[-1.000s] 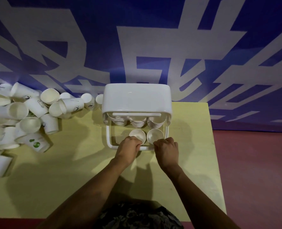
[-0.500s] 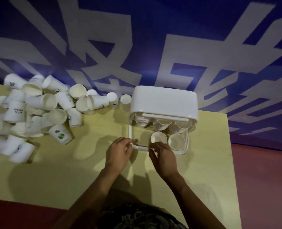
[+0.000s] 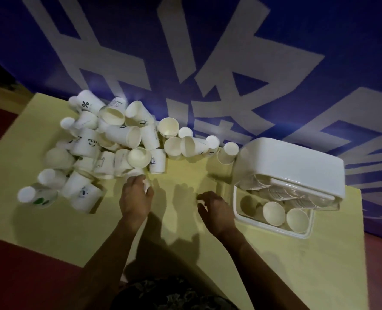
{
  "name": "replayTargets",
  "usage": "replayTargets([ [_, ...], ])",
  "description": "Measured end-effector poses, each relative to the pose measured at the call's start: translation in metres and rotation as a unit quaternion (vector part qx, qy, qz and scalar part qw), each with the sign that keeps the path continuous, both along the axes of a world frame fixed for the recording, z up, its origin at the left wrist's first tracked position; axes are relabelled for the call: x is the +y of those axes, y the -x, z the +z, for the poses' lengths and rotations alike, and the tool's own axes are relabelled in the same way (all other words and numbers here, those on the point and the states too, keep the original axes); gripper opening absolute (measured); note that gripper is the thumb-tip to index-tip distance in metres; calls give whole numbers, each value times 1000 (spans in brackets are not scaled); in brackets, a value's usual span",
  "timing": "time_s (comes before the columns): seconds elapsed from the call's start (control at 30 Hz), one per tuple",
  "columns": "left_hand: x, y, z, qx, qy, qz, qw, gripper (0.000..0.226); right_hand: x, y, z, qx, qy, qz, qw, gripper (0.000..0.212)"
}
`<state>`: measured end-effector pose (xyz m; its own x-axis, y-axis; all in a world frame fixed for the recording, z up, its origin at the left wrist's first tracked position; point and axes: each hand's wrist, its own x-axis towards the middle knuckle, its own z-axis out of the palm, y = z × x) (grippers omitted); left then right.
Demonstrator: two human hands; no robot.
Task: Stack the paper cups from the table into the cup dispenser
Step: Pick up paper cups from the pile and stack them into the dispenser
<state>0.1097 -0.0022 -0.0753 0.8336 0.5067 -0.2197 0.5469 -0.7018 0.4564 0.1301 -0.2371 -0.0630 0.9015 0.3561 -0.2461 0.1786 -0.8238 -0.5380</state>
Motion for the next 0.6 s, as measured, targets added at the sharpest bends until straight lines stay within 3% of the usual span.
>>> replayTargets([
  [0.17,42,-23,-12,57,27,5,998,54,45,-41,5,-77,65,16,995,41],
  [0.4,62,-33,-20,66,58,-61,994,48,78,-93,0,-117,193,45,973,56],
  [0.6,70,-36,-18,45,75,-101,991,26,82,-115,2,-143,204,15,968,28],
])
